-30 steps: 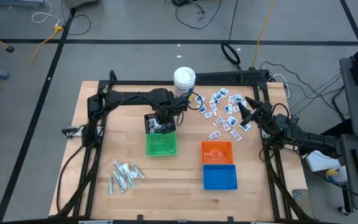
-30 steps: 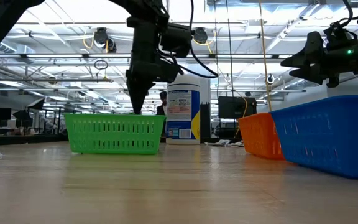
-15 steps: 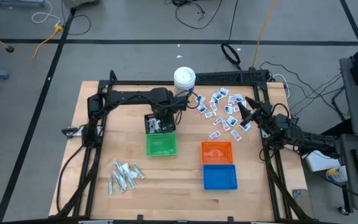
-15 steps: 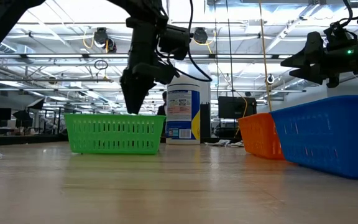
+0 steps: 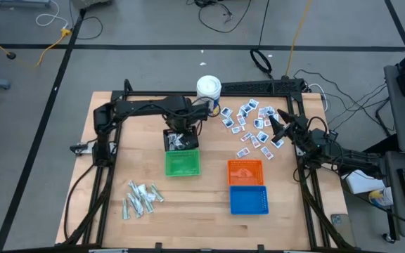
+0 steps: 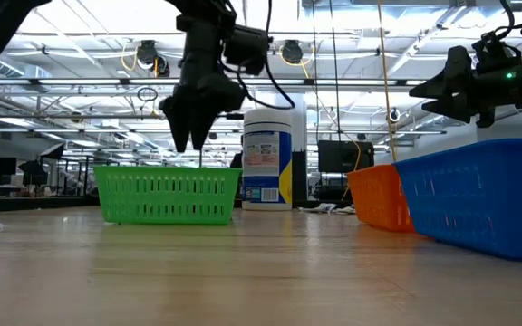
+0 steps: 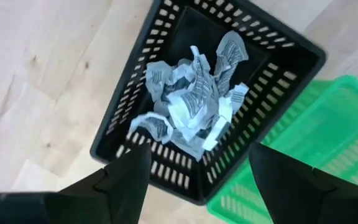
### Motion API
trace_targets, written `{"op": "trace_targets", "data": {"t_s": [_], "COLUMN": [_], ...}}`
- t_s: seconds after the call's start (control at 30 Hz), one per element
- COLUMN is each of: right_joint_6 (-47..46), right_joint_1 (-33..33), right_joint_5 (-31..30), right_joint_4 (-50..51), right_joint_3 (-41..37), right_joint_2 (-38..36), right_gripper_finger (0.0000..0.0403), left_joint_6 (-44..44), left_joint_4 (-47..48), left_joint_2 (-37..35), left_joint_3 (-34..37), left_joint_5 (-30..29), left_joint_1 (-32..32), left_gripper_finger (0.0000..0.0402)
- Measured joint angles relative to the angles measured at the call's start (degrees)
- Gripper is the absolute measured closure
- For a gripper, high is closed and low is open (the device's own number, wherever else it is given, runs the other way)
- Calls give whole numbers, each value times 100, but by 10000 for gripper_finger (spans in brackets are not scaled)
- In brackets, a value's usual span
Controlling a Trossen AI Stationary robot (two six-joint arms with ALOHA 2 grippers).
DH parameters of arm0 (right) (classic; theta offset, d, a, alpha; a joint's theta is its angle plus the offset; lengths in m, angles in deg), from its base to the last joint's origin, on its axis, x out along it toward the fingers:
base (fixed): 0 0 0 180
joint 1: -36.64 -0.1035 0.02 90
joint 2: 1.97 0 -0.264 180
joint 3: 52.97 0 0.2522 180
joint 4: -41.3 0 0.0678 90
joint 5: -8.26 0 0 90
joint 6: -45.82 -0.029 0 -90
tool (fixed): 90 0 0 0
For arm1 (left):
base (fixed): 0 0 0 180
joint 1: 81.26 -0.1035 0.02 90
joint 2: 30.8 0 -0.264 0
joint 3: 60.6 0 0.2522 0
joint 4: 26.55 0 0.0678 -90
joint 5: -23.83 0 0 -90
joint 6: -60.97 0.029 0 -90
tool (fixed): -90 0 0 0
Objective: Pick & Place First Aid Supplies
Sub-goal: Put the green bandage into the green bin
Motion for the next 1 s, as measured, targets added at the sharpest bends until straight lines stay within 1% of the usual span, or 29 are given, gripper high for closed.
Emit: {"op": "trace_targets", "data": {"t_s": [0.17,0.3,0.4,0.5,0.67,0.8,1.0], "right_joint_6": [0,0,0,0,0,0,0], "right_joint_1": [0,-1,-2,-2,-2,0,0], "right_joint_5": [0,1,1,0,0,0,0], "right_joint_4": [-2,-2,-2,-2,-2,-2,-2], "right_joint_3": [-1,0,-1,0,0,0,-1], "right_joint_2": [1,1,0,1,0,0,1], "right_gripper_finger": [136,135,135,136,136,135,136], "left_joint_6": [-890,-1561,-1933,-2063,-2155,-2257,-2310], "left_joint_4": [-58,-86,-232,-473,-862,-884,-884], "left_joint_2": [-362,-651,-899,-1135,-1549,-1771,-1979], "left_joint_3": [231,561,840,1133,1622,1915,2192], "left_joint_5": [0,17,153,325,518,611,624], "left_joint_1": [175,469,747,1066,1629,2067,2658], "left_gripper_finger": [125,122,126,128,119,118,127]}}
